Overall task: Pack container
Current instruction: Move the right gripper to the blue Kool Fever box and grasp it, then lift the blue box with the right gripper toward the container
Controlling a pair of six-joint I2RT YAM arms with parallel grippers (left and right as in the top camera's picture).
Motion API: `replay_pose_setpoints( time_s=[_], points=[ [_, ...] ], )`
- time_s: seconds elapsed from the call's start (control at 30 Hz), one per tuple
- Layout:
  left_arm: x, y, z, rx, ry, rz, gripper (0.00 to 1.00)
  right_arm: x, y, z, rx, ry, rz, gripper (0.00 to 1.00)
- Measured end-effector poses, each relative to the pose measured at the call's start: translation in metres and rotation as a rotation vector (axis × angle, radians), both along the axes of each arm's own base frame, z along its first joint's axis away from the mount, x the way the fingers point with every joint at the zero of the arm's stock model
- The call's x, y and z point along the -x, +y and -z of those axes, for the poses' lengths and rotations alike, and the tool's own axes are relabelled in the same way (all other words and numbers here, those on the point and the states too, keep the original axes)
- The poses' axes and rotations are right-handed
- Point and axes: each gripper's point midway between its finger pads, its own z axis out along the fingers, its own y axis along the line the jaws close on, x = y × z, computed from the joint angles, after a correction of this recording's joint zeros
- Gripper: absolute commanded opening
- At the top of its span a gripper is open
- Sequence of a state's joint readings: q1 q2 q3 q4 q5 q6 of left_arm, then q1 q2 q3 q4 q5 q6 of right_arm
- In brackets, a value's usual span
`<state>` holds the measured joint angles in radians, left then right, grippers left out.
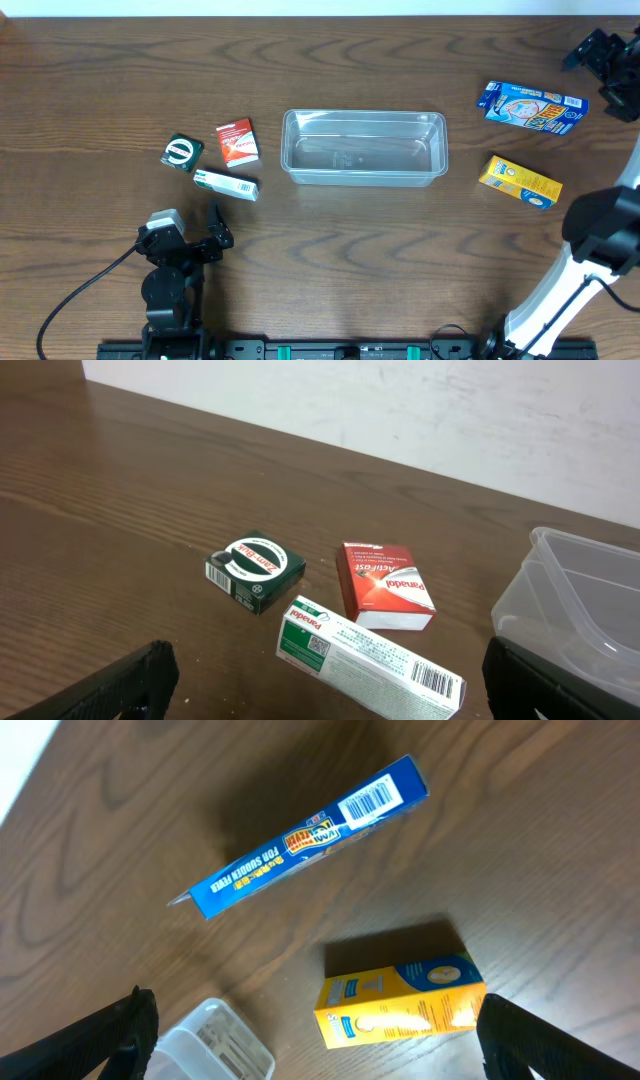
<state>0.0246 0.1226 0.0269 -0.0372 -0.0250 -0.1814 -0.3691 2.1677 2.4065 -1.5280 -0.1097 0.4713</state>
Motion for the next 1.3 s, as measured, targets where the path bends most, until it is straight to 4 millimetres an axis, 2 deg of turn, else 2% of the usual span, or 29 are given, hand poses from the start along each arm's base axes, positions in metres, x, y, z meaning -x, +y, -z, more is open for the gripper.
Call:
replay_pose_setpoints(
  time_s=[0.2,0.33,0.53,0.8,1.07,1.3],
  points=[
    [0.0,0.0,0.0,0.0,0.0,0.0,0.98,-0.013,-0.001,0.041,-0.019,0.069,-0.024,0.99],
    [0.0,0.0,0.0,0.0,0.0,0.0,0.98,-0.028,0.008,0.061,-0.013,0.078,-0.055,0.99],
    [0.0,0.0,0.0,0.0,0.0,0.0,0.98,-0.051,0.025,0.059,0.029,0.024,-0.082,0.99],
    [0.0,0.0,0.0,0.0,0.0,0.0,0.98,-0.057,0.042,0.063,0.064,0.04,-0.026,0.99],
    [0.0,0.0,0.0,0.0,0.0,0.0,0.98,-0.05,0.04,0.079,0.027,0.098,0.174,0.99],
    [0.0,0.0,0.0,0.0,0.0,0.0,0.98,-0.057,0.038,0.08,0.007,0.067,0.273,0.99]
  ],
)
